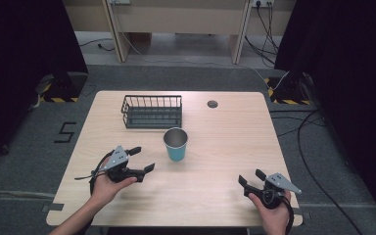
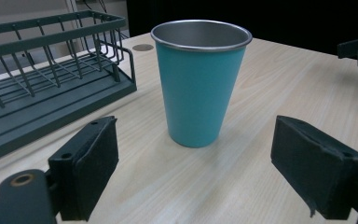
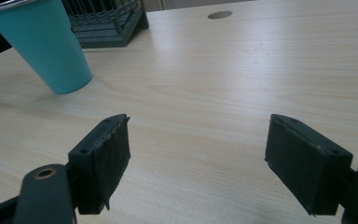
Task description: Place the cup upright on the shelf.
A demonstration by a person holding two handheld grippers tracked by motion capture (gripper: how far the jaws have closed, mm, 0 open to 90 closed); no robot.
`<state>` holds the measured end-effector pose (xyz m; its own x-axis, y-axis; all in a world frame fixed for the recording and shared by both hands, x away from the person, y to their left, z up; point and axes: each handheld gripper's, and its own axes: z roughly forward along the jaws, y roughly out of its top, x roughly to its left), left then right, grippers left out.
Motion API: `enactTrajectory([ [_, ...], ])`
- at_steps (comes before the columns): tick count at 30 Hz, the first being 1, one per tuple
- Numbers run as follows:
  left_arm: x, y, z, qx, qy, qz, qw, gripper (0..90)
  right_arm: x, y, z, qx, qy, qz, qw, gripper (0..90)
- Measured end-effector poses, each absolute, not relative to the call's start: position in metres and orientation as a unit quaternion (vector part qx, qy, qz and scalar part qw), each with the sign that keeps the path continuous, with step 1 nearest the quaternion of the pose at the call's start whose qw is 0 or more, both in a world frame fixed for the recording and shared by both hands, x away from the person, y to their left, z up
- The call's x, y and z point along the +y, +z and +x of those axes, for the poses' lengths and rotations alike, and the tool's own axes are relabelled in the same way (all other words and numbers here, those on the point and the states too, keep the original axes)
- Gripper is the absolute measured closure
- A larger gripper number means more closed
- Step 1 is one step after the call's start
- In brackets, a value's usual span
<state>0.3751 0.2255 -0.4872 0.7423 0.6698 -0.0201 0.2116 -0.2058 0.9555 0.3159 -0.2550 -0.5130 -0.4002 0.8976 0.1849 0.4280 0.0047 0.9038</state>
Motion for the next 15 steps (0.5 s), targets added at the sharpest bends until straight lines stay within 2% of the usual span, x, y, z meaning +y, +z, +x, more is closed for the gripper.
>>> enactTrajectory([
  [15, 0.196, -0.484, 0.394, 0.27, 0.201, 0.759, 0.558, 14.4, -0.255, -0.513, 0.316, 0.668, 0.504, 0.496, 0.231, 22.7],
])
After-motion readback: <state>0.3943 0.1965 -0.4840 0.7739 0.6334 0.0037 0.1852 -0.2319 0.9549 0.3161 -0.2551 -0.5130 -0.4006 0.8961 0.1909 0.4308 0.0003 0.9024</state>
